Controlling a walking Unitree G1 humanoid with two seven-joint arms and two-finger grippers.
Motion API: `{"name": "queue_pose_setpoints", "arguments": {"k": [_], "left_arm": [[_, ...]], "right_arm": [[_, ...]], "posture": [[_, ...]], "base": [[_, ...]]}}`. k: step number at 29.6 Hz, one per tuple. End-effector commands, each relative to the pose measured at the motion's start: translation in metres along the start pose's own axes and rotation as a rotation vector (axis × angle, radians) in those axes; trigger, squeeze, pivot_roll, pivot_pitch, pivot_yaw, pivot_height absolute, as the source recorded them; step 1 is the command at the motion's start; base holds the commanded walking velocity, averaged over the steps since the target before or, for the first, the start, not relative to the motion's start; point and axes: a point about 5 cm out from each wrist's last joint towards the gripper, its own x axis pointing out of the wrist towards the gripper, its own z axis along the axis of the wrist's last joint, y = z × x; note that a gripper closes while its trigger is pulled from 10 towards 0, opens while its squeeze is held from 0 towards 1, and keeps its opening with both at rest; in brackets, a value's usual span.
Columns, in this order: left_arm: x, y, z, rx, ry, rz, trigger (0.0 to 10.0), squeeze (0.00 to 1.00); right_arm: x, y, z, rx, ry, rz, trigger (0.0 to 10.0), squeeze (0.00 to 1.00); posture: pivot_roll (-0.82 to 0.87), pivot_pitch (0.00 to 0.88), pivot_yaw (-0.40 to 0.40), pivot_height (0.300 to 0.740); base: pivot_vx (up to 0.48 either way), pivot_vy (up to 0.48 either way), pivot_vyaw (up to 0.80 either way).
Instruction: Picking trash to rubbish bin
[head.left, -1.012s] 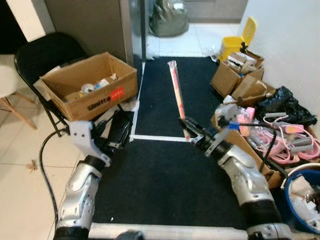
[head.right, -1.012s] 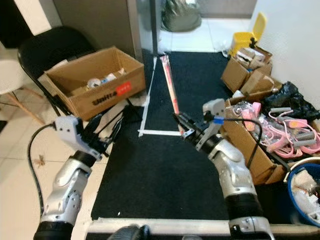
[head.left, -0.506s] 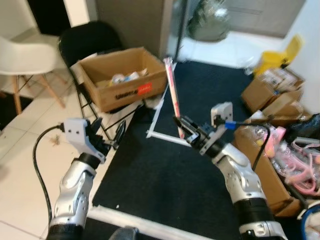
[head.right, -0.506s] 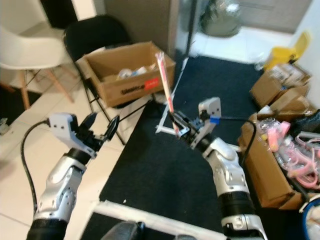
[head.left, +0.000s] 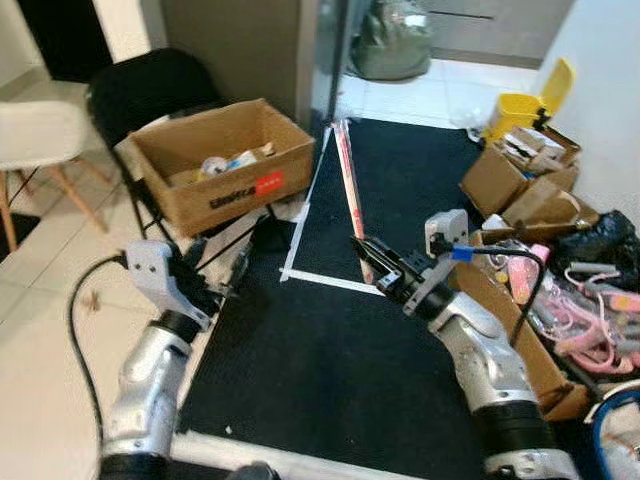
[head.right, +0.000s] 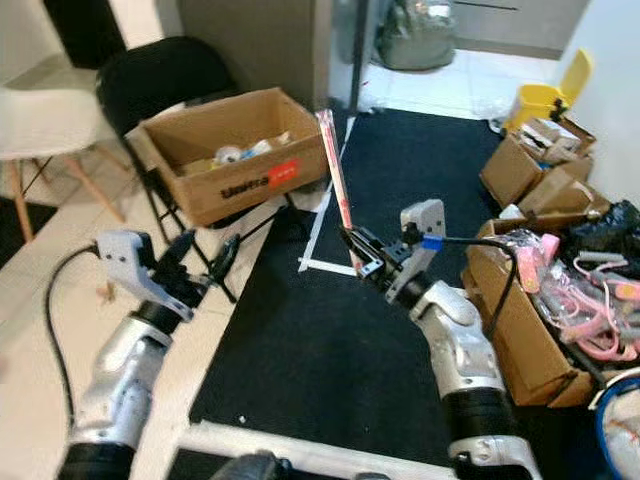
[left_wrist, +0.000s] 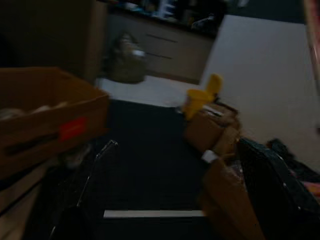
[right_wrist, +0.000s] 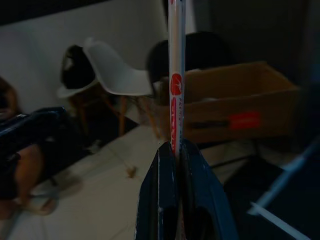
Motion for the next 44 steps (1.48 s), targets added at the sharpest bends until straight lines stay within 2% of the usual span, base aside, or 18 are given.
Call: {"name": "queue_pose_setpoints", "arguments": {"k": [1,11,44], "left_arm": [[-0.0025,0.0043,0.0007,-0.006,0.004,0.013,10.0,0.00],[-0.0025,0.0038,0.0004,-0.005,0.008,0.003,10.0,0.00],[-0.0021,0.0018,-0.0004,-0.010,0.013,-0.013,10.0,0.00]], "right_arm": [[0.0039,0.0031,0.0007,0.001,-0.003,0.015,10.0,0.00],[0.0039,0.0041,0.0005,-0.001,-0.004,0.022,10.0,0.00],[0.0040,0.0026,-0.0009,0.020,0.022,0.006,10.0,0.00]], "posture": [[0.02,0.000,-0.026,0.740],[0.02,0.000,-0.024,0.740],[0.02,0.000,-0.025,0.740]], "base": [[0.379,0.000,0.00],[0.383,0.000,0.62],[0.389,0.000,0.00]]}}
